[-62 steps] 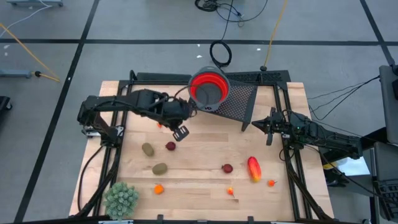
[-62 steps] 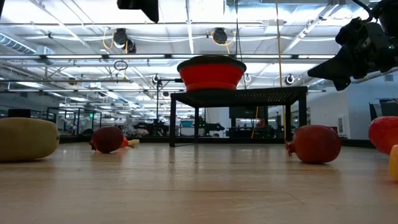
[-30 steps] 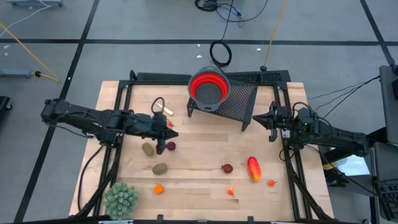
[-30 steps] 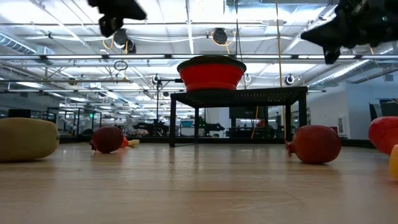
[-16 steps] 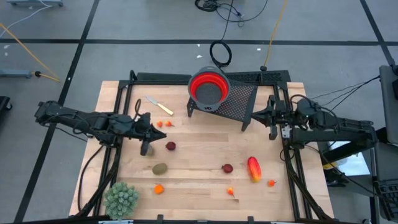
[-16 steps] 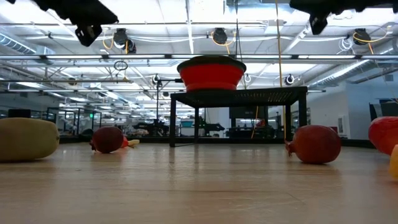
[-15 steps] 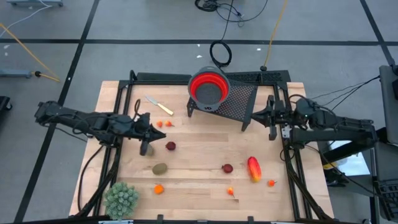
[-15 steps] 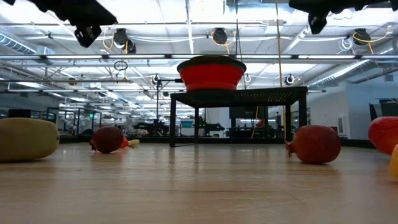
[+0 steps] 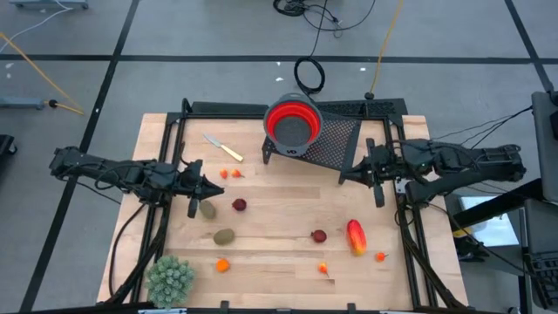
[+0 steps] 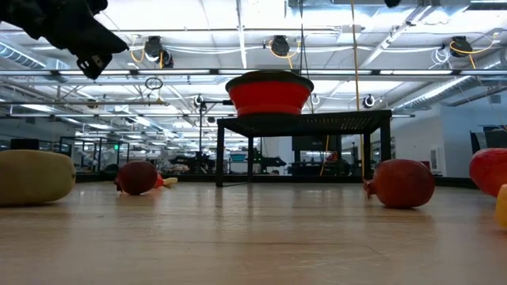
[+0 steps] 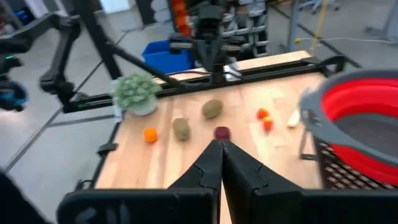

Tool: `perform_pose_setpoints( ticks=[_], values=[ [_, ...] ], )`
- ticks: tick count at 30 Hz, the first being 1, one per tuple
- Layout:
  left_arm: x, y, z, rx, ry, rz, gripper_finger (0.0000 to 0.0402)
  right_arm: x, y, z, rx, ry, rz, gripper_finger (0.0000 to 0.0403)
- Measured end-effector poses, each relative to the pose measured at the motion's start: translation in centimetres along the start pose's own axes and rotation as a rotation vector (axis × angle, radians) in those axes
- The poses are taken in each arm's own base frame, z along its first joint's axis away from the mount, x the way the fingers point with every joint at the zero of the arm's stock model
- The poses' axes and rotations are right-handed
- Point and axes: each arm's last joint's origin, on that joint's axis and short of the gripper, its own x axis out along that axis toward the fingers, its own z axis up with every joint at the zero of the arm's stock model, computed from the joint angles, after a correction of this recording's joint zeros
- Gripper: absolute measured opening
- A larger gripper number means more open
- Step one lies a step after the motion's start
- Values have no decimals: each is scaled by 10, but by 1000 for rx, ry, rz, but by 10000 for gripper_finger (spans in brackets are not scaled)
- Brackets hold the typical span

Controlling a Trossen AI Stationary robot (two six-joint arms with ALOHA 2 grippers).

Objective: Pick & Place Fruit
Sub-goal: Put the mango into the strainer bowl on the shelf

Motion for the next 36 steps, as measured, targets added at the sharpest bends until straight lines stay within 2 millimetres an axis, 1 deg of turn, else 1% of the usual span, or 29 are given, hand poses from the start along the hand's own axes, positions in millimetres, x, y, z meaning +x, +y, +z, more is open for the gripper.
perform_pose_setpoints(
  ticks=[2, 5, 8, 11, 14, 19, 23, 29, 36],
  values=[
    [-2, 1, -3, 0, -4, -2, 8, 5, 8, 5, -12, 39, 6, 0],
    [-4, 2, -6, 8, -10, -10, 2, 11, 20, 10, 26, 114, -4, 0],
    [-7, 3, -6, 12, -23, -17, 6, 19, 32, 9, 72, 214, -3, 0],
    [-9, 3, -6, 22, -27, -19, 8, 29, 45, 4, 106, 297, 8, 0],
    [-10, 3, -6, 40, -28, -30, 2, 37, 55, -3, 155, 364, 7, 0],
    [-10, 2, -7, 61, -16, -55, 9, 50, 70, -20, 257, 479, -27, 0],
    [-10, 2, -7, 78, -8, -80, 2, 57, 81, -32, 340, 556, -64, 0],
    [-13, 2, -7, 113, -10, -100, 3, 58, 92, -49, 461, 667, -152, 0],
    [-28, 5, -10, 140, -34, -105, 9, 52, 98, -63, 661, 830, -245, 0]
  ],
)
